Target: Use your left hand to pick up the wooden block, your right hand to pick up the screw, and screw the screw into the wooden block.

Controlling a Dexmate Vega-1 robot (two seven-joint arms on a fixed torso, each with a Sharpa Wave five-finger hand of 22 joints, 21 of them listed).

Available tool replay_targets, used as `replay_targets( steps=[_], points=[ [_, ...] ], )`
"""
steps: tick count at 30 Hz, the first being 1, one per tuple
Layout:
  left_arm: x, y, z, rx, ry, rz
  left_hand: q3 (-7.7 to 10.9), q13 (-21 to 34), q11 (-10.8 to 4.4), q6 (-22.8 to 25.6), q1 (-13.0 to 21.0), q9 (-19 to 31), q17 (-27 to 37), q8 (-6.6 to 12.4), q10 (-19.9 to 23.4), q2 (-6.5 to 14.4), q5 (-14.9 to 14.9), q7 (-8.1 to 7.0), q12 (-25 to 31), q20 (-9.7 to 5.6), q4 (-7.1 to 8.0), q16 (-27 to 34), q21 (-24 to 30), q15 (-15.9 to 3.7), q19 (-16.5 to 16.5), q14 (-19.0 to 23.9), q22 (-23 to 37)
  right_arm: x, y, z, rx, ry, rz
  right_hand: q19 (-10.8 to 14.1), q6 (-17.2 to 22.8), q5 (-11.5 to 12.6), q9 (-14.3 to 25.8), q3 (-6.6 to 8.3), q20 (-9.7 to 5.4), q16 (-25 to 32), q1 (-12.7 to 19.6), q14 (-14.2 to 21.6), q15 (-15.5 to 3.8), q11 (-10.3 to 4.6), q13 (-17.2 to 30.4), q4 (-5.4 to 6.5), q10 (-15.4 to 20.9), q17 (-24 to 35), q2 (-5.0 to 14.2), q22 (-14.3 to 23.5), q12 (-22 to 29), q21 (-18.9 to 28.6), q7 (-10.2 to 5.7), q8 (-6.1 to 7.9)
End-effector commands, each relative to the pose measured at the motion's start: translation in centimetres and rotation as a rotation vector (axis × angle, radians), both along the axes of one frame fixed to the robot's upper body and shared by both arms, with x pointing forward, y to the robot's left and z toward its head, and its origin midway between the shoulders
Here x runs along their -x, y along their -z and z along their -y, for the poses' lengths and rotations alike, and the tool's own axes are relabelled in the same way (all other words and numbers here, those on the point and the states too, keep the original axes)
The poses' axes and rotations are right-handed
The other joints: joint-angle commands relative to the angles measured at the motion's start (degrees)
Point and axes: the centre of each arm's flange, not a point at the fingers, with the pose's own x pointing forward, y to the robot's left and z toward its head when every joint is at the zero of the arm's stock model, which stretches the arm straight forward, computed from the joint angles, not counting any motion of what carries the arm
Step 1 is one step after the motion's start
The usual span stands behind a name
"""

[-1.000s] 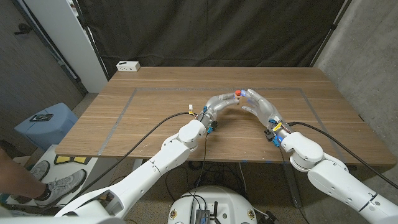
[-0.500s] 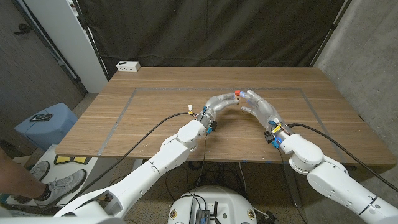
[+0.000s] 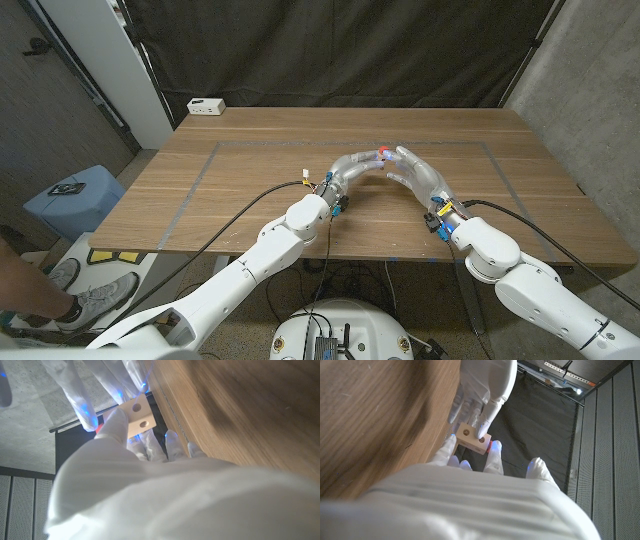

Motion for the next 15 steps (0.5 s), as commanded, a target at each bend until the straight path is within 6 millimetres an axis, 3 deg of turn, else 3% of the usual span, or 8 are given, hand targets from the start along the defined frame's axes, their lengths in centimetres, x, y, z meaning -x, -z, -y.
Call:
replay_targets(
  steps=[1, 15],
  points=[
    [0.09, 0.04, -0.21, 0.003, -0.001, 0.001, 0.21, 0.09, 0.04, 0.55, 0.2, 0.13, 0.2, 0.52, 0.62, 0.49, 0.32, -0.19, 0.55, 0.23, 0.01, 0.24, 0.22, -3.25, 0.39, 0.29, 0.22, 0.36, -0.07, 0.34, -0.007, 0.015, 0.01, 0.4, 0.65, 0.34, 0.19, 0.06, 0.03, 0.41, 0.83, -0.13, -0.13, 0.18, 0.1, -0.38, 0.35, 0.04, 0.2, -0.04, 0.2, -0.07, 0.0, 0.4],
    [0.31, -0.11, -0.21, 0.0, 0.004, 0.009, 0.2, 0.09, 0.01, 0.5, 0.13, 0.13, 0.22, 0.49, 0.61, 0.49, 0.31, -0.25, 0.54, 0.25, 0.05, 0.25, 0.22, -3.31, 0.38, 0.27, 0.22, 0.11, -0.36, 0.98, -0.021, 0.036, 0.005, 0.16, -0.72, 0.29, 0.2, -0.01, 1.32, 0.31, 0.83, -0.13, 0.08, 0.3, 0.1, -0.38, 0.66, 0.09, 0.08, -0.02, 0.14, -0.33, -0.3, -0.71]
  ],
)
